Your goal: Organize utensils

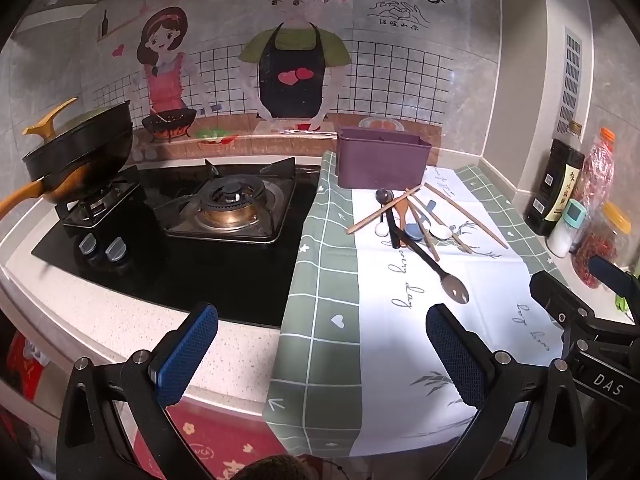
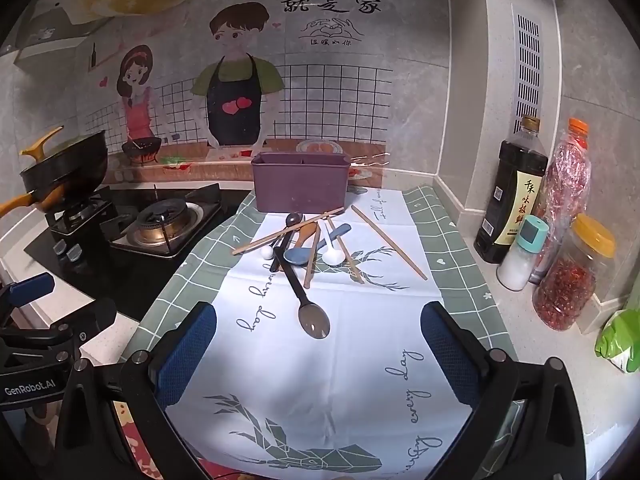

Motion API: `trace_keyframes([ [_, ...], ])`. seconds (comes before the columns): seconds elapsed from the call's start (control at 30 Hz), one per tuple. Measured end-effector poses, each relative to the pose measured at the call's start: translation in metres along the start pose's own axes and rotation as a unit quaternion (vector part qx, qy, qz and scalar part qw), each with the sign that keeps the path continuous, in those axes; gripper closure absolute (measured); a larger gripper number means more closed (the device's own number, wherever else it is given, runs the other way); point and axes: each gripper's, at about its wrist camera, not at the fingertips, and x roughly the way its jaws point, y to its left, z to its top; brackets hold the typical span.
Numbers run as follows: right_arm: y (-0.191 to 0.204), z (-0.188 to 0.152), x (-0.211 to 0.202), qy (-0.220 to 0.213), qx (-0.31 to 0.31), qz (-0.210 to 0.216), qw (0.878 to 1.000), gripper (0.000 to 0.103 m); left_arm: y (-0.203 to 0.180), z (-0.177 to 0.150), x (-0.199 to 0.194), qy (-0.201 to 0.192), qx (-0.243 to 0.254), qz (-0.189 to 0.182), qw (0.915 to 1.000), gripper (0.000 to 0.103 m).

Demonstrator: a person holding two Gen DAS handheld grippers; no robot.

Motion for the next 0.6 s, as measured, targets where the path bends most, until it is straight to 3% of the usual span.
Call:
trace_keyframes([
  [0.6, 0.0014, 0.0038, -0.0036, -0.003, -0.001, 0.0, 1.0, 0.002, 0.0038, 0.005, -0.006, -0.008, -0.005, 0.001, 1.0, 0.0],
])
